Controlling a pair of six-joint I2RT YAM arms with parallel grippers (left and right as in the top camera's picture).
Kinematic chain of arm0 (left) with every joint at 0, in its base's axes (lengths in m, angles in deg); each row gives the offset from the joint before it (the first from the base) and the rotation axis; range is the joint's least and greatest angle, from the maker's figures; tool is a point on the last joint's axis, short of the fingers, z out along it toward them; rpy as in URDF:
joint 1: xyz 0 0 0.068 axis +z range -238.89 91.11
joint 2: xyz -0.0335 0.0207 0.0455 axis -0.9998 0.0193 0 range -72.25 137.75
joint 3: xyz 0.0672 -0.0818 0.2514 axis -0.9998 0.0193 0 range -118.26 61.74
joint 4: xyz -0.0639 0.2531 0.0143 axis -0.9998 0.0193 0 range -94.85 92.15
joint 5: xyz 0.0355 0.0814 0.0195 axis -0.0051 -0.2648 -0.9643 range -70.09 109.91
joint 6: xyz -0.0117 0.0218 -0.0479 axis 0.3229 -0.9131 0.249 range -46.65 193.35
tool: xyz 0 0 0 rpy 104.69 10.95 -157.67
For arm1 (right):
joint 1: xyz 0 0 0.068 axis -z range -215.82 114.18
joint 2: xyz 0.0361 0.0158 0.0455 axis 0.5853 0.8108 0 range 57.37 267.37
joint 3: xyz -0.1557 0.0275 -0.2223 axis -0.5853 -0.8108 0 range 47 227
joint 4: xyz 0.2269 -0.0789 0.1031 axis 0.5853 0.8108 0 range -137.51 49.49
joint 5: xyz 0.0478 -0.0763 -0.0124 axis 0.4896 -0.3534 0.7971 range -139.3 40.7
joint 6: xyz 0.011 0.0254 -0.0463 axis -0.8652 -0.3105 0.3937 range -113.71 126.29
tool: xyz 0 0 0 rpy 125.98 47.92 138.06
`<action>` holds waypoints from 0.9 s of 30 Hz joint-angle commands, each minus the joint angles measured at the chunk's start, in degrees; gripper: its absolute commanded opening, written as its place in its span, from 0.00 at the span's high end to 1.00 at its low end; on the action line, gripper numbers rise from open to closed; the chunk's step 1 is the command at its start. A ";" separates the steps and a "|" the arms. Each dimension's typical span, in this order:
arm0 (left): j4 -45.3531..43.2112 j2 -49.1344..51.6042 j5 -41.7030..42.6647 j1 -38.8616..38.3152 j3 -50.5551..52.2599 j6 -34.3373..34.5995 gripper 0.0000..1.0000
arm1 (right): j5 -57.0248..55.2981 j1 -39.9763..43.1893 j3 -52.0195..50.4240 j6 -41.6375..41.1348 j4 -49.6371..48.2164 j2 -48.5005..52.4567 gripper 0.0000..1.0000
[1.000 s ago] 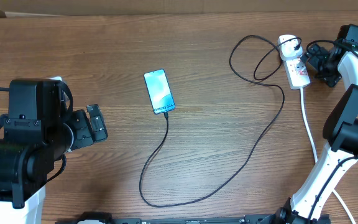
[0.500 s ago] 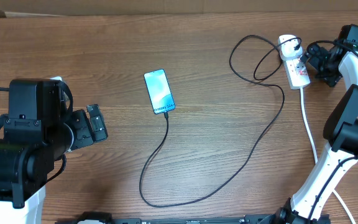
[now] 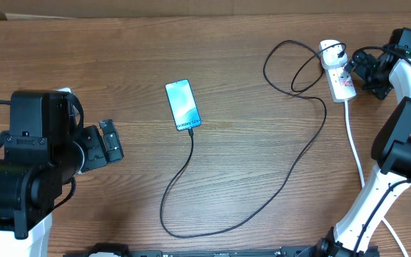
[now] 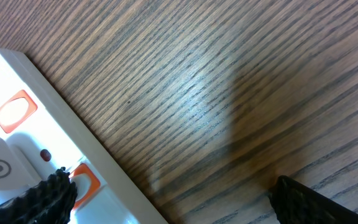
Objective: Plug charger to phone and switch on socket
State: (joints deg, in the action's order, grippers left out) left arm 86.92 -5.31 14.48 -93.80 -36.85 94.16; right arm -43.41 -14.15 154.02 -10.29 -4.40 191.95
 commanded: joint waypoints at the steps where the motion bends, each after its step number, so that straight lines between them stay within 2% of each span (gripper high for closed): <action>1: 0.09 0.17 -1.20 -0.15 -0.09 -0.07 0.00 | 2.16 -1.49 -0.68 2.08 1.40 1.97 0.00; 18: 0.11 0.17 -1.18 -0.15 -0.09 -0.07 0.00 | 5.79 -1.53 -0.94 3.58 1.86 5.92 0.00; 27: 0.15 0.17 -1.18 -0.15 -0.09 -0.07 0.01 | 5.75 -0.76 -0.76 3.54 4.22 3.63 0.00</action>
State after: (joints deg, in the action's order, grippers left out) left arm 86.92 -5.31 14.06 -93.80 -36.85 94.16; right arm -40.77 -14.04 155.07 -8.02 -2.48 192.65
